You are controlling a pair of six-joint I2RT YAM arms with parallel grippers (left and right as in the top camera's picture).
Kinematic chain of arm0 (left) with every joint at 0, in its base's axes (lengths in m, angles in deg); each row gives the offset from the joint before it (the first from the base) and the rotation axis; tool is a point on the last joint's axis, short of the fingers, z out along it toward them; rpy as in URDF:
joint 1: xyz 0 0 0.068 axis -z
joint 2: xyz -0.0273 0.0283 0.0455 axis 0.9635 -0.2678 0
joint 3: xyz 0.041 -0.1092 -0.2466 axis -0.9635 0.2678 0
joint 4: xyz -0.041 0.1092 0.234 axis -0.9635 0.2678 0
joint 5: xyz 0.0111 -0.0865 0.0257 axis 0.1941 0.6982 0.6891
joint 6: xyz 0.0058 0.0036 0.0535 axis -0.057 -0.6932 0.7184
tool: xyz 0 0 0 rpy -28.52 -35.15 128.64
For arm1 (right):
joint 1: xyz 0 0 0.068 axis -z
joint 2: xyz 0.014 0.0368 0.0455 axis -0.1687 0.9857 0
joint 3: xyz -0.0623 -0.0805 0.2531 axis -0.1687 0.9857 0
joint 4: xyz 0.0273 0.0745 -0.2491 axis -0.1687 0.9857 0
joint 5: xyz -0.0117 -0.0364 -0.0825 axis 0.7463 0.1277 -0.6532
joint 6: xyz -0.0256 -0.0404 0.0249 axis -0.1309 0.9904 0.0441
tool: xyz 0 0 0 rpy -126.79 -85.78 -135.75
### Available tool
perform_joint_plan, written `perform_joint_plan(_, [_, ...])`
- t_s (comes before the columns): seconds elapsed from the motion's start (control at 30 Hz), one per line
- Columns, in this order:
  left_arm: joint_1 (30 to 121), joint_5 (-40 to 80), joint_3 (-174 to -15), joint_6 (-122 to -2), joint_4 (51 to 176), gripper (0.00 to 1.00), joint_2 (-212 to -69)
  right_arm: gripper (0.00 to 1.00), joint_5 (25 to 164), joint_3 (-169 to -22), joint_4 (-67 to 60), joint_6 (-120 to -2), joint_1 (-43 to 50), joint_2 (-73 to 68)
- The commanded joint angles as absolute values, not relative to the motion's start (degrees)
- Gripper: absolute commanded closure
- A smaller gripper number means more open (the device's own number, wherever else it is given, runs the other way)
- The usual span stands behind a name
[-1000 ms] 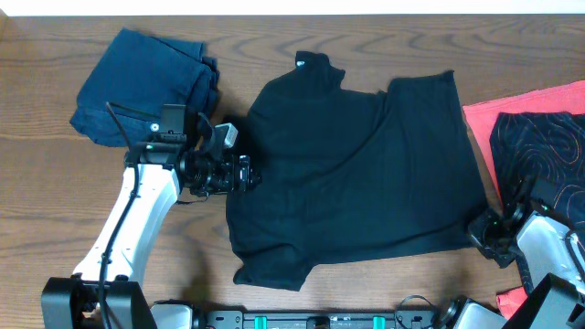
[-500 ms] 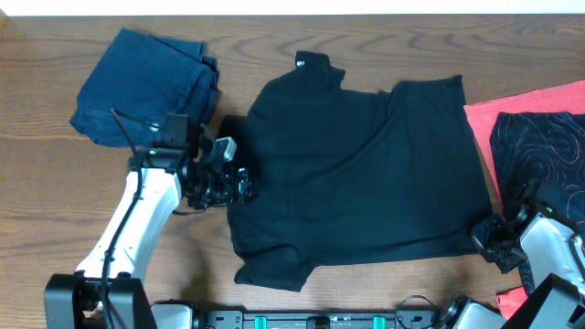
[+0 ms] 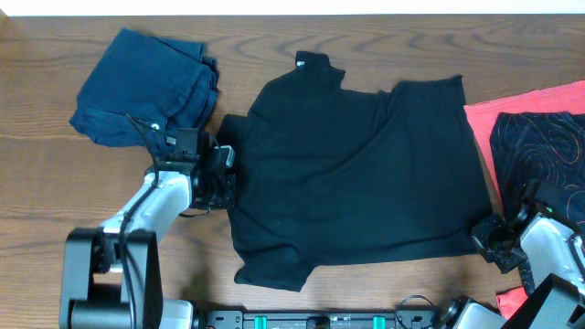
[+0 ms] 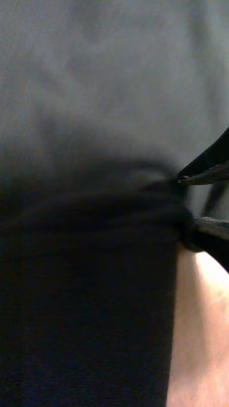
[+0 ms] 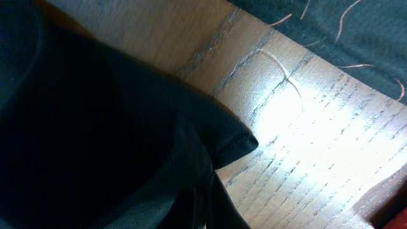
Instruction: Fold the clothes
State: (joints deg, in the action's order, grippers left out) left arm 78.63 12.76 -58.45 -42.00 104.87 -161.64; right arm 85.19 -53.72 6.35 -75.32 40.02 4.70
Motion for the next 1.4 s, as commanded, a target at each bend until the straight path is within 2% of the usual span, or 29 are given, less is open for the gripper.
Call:
perform_joint_plan(0.0, [78.4, 0.8, -57.9, -42.6, 101.6, 0.81, -164.6, 0.99, 81.1, -52.3, 6.7, -76.2, 40.8, 5.5])
perform_joint_plan(0.03, [78.2, -2.5, -57.9, -44.6, 100.5, 0.85, -164.8, 0.99, 81.1, -52.3, 6.7, -76.2, 40.8, 5.5])
perform_joint_plan(0.1, [77.5, -5.3, -58.6, -46.8, 99.4, 0.85, -164.8, 0.99, 81.1, -52.3, 6.7, -76.2, 40.8, 5.5])
perform_joint_plan(0.33, [76.5, -5.0, -65.2, -46.8, 101.4, 0.83, -164.7, 0.99, 81.1, -52.3, 7.0, -76.2, 40.8, 5.5])
perform_joint_plan(0.43, [76.5, -2.4, -68.0, -46.7, 105.2, 0.67, -164.5, 0.99, 81.1, -52.3, 7.1, -76.2, 40.8, 5.5])
perform_joint_plan(0.47, [76.5, -0.7, -68.9, -46.7, 107.2, 0.59, -164.2, 0.99, 81.1, -52.3, 7.1, -76.2, 40.8, 5.5])
perform_joint_plan(0.53, [76.5, 2.0, -70.7, -46.8, 112.2, 0.51, -163.5, 0.99, 81.1, -52.3, 7.1, -76.2, 40.8, 5.5])
perform_joint_plan(0.77, [76.5, 12.2, -73.4, -47.0, 129.2, 0.38, -157.7, 0.98, 81.1, -52.3, 7.0, -76.2, 40.8, 5.5])
perform_joint_plan(0.93, [76.7, 19.9, -73.1, -47.0, 139.6, 0.37, -156.1, 0.98, 81.1, -52.3, 7.0, -76.2, 40.8, 5.5])
perform_joint_plan(1.03, [77.7, 20.5, -70.4, -47.6, 142.4, 0.37, -156.1, 0.98, 81.1, -52.3, 6.9, -76.2, 40.8, 5.5])
perform_joint_plan(1.37, [78.6, 20.5, -55.4, -57.1, 132.8, 0.38, -156.1, 0.96, 81.1, -52.3, 6.8, -76.2, 40.8, 5.5])
